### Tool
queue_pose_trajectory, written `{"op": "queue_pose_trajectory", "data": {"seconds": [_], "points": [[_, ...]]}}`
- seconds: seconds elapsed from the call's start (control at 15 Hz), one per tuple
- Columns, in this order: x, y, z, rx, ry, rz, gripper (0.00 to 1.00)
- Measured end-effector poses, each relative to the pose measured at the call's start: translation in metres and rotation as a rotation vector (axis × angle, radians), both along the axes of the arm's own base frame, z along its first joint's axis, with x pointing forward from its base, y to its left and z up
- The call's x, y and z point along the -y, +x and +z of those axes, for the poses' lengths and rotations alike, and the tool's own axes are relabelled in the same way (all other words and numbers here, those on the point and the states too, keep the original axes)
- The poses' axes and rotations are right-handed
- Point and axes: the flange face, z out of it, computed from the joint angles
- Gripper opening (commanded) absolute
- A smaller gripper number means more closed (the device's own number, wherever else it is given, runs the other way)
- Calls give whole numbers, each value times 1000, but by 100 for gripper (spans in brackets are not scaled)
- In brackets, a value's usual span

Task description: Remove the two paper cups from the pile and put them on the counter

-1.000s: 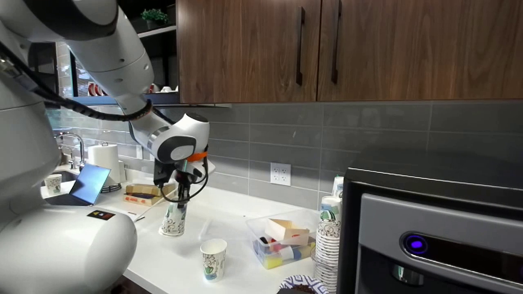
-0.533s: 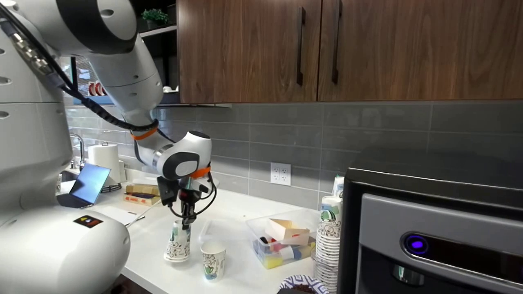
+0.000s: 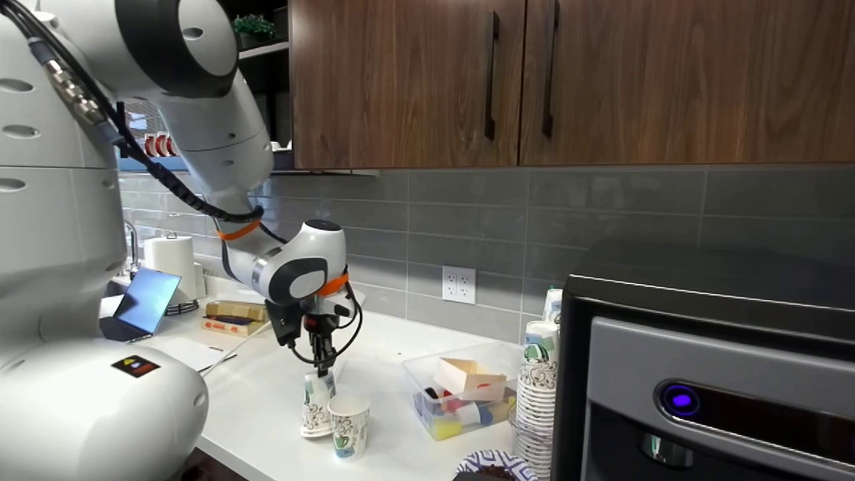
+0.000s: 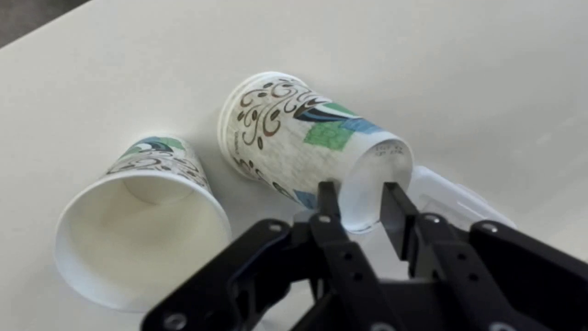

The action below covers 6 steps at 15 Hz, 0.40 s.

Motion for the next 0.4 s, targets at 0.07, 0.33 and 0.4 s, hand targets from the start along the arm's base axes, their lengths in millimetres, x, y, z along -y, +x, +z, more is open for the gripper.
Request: {"op": "queue_pose_trajectory", "data": {"seconds": [0.07,0.33,0.4], "points": [[1,1,2,7,1,-3,70],[6,6,14,45,7,-18,99],[7,7,17,53,9,-21,100]]}}
